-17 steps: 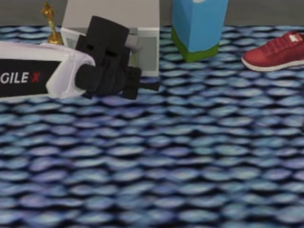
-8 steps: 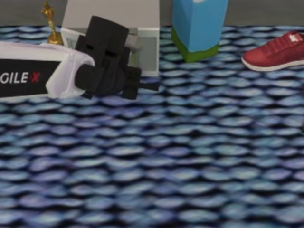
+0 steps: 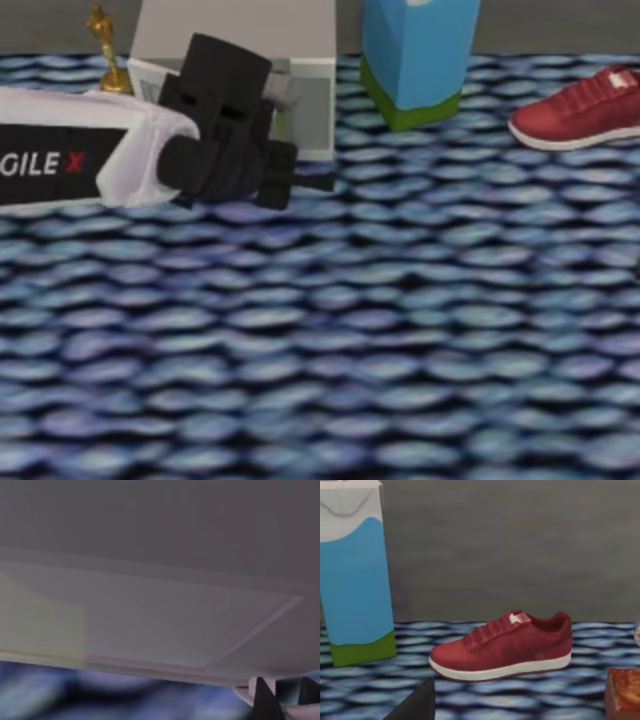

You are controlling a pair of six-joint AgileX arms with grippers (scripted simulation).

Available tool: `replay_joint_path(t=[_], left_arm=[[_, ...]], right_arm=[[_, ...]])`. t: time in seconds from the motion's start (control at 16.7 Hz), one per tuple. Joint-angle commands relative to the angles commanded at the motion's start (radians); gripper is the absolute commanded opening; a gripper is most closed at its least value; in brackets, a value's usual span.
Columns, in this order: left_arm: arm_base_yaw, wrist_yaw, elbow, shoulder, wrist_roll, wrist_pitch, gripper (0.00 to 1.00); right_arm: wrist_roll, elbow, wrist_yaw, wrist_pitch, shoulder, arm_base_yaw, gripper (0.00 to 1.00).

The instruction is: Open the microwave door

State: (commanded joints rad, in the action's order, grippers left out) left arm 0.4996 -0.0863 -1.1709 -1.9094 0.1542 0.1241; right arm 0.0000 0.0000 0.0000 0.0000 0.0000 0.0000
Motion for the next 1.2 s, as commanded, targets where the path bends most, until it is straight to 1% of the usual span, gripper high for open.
replay_joint_path(t=[0.54,1.2], left_arm=[[-0.033,0.056,0.057,0.042,-0.08,-0.02,0.0],[-0.033,0.056,0.057,0.042,-0.08,-0.02,0.0]], right_arm=[[0.0,0.0,0.0,0.0,0.0,0.0,1.0],[0.0,0.0,0.0,0.0,0.0,0.0,1.0]])
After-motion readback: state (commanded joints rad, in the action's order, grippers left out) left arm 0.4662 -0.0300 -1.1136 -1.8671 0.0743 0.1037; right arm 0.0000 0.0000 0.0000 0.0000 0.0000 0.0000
